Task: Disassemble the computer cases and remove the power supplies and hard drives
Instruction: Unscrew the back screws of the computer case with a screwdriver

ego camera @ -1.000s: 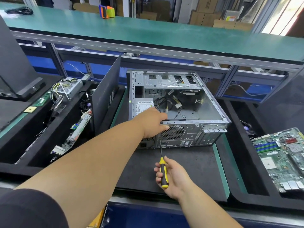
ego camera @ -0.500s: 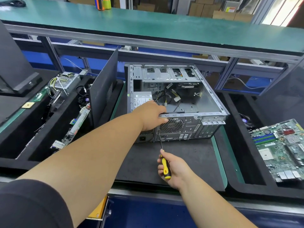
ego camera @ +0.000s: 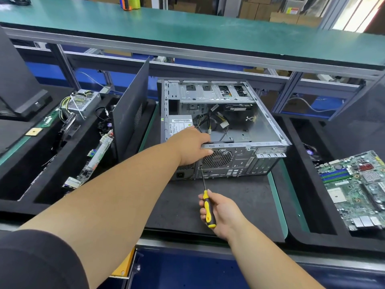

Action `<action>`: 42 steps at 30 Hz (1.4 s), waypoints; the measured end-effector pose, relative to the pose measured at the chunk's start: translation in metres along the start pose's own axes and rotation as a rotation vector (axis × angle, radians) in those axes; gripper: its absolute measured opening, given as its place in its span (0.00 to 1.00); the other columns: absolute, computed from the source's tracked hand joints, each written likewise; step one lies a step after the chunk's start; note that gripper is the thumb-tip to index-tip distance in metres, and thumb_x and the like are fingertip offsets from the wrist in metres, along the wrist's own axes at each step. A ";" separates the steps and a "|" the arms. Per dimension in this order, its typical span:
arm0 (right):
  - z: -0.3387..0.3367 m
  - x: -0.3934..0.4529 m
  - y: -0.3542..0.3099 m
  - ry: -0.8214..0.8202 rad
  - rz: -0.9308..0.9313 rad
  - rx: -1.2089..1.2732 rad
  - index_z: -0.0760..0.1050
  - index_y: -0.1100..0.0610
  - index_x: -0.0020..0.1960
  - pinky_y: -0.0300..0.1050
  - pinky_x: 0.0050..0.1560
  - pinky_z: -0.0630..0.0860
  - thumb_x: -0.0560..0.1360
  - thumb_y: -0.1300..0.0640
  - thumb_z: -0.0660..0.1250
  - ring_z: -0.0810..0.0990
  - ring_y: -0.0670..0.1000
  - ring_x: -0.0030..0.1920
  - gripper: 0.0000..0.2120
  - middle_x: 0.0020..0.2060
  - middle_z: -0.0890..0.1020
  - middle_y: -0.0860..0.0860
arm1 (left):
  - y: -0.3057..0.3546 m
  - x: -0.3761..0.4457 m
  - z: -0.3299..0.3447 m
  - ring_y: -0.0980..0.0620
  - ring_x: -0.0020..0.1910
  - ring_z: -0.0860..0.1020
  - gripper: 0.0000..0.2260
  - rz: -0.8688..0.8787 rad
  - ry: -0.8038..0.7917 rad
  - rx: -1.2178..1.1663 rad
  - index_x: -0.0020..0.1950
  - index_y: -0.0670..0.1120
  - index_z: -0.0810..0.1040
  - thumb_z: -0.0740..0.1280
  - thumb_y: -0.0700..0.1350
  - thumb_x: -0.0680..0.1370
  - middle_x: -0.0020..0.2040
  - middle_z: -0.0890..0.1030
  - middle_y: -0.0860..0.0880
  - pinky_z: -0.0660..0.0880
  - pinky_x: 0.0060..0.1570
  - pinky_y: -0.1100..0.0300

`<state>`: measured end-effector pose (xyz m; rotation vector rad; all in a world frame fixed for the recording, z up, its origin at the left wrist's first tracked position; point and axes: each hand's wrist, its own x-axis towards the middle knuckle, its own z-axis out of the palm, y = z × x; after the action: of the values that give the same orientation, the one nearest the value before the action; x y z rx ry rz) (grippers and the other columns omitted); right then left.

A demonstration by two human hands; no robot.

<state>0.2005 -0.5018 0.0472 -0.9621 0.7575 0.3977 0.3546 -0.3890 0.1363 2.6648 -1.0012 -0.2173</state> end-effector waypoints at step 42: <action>-0.091 0.044 -0.042 0.464 -0.678 -1.460 0.80 0.43 0.58 0.43 0.40 0.68 0.77 0.50 0.68 0.78 0.51 0.50 0.10 0.49 0.73 0.44 | 0.020 -0.003 -0.005 0.48 0.58 0.69 0.24 -0.011 -0.055 0.103 0.70 0.52 0.72 0.58 0.63 0.79 0.49 0.78 0.49 0.70 0.58 0.51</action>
<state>0.2202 -0.6020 0.0078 -2.6510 0.4021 0.0550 0.3414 -0.4000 0.1473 2.7718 -1.0415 -0.2486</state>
